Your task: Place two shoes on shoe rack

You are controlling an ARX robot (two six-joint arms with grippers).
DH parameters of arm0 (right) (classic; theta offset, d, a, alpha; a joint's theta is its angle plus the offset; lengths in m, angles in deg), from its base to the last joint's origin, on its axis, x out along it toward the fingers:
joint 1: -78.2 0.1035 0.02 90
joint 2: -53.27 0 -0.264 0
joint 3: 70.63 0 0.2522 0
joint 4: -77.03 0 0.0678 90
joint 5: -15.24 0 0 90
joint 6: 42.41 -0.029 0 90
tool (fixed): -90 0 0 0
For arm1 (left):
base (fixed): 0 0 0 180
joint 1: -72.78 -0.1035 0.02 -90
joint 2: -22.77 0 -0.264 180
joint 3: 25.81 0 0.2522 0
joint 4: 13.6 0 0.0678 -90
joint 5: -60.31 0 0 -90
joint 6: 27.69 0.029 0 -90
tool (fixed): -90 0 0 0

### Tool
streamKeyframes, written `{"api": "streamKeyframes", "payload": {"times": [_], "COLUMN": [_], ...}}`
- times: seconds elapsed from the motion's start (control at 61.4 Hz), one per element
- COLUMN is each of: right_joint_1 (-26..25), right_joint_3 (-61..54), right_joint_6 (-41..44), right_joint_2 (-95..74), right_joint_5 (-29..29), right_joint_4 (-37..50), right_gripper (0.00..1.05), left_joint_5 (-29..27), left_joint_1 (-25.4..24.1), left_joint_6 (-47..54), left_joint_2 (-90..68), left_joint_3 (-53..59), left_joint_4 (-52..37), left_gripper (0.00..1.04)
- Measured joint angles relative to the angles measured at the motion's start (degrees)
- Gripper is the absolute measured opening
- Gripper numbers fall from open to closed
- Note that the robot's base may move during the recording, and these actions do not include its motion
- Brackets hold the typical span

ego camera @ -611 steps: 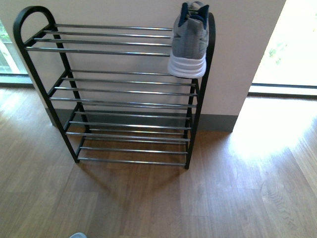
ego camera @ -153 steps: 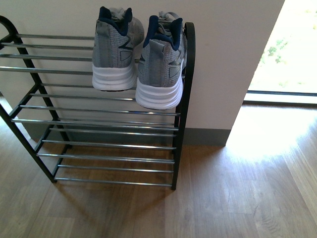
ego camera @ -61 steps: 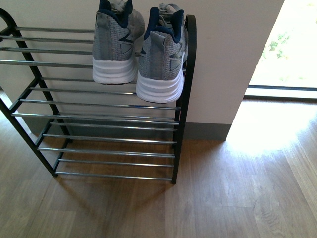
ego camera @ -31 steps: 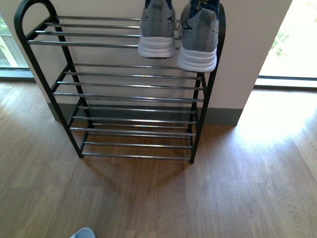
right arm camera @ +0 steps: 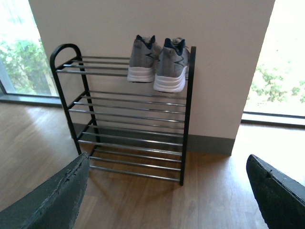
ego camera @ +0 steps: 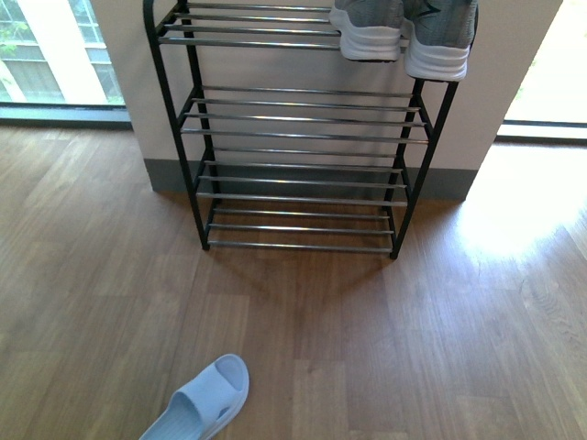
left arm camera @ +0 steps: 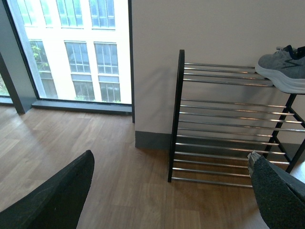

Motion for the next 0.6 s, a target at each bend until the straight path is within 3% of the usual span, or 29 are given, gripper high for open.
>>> {"api": "streamKeyframes", "payload": {"times": [0.602], "right_joint_1": [-0.02], "right_joint_3": [0.0], "right_joint_6": [0.0], "right_joint_2": [0.02], "right_joint_5": [-0.02], "right_joint_4": [0.0], "right_gripper": [0.96], "left_joint_5": [0.0], "left_joint_1": [0.0], "left_joint_6": [-0.02], "left_joint_2": [0.0], "left_joint_3": [0.0], "left_joint_4": [0.0], "left_gripper": [0.95]}}
